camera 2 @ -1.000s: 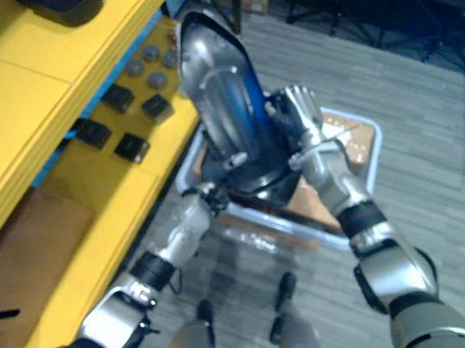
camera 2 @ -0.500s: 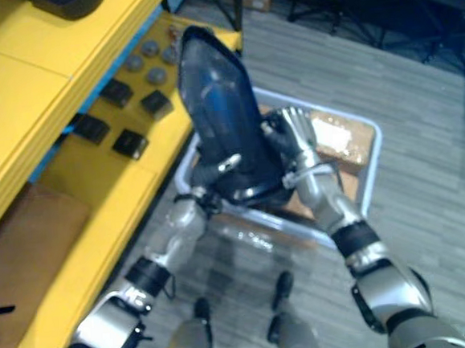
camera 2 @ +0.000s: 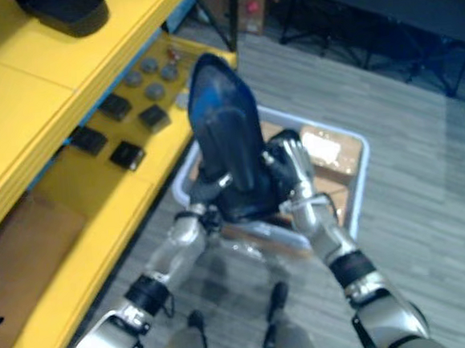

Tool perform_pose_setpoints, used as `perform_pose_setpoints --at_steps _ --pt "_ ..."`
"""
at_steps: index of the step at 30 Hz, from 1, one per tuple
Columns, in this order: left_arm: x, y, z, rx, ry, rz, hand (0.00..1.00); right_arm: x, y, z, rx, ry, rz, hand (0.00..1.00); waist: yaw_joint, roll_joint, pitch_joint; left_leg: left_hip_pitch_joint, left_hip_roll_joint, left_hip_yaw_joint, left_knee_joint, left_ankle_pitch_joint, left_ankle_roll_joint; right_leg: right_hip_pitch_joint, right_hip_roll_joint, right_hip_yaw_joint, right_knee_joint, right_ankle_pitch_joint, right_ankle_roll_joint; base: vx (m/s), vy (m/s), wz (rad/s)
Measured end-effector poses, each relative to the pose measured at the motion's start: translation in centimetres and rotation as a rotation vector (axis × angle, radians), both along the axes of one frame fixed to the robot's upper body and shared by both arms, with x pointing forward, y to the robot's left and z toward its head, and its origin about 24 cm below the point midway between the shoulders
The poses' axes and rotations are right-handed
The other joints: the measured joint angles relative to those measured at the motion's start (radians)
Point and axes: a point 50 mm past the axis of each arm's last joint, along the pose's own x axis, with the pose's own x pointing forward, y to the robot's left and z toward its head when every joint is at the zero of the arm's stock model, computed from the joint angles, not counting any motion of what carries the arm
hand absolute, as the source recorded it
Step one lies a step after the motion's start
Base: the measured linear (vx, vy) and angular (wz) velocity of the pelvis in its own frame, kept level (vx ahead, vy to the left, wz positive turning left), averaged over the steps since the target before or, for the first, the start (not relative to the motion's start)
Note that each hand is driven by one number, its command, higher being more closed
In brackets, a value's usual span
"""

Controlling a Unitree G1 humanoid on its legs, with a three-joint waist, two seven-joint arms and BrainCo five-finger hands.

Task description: Walk over and take plastic housings, then place them on the shelf

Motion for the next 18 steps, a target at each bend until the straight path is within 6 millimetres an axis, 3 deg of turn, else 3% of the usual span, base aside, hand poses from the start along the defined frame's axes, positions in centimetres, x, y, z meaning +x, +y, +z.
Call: perform_pose_setpoints --at_steps 12,14,18 --pt "0.1 0.4 0.1 0.013 -0.004 0.045 1.00 -0.5 0.8 -2.0 0.054 0.105 0.003 0.00 -0.006 -0.006 -0.094 0.028 -0.012 -0.003 -0.047 0.034 0.000 0.000 -0.016 -0.011 -0.009 0.001 0.002 -0.01 -0.001 0.01" --pt "0.4 0.7 0.5 0.063 -0.032 0.064 1.00 -0.5 1.0 -2.3 0.131 0.151 0.005 0.00 -0.010 -0.006 -0.110 0.037 -0.014 0.002 -0.056 0.041 0.001 0.001 -0.017 -0.009 -0.009 0.002 0.003 -0.02 -0.007 -0.06" --pt "2.1 1.6 3.0 0.151 -0.094 0.115 1.00 0.0 1.4 -1.9 0.512 0.360 0.152 0.00 -0.021 -0.006 -0.119 0.053 -0.015 0.014 -0.056 0.045 0.005 0.011 -0.021 0.003 -0.010 0.009 0.006 -0.06 -0.011 -0.08"
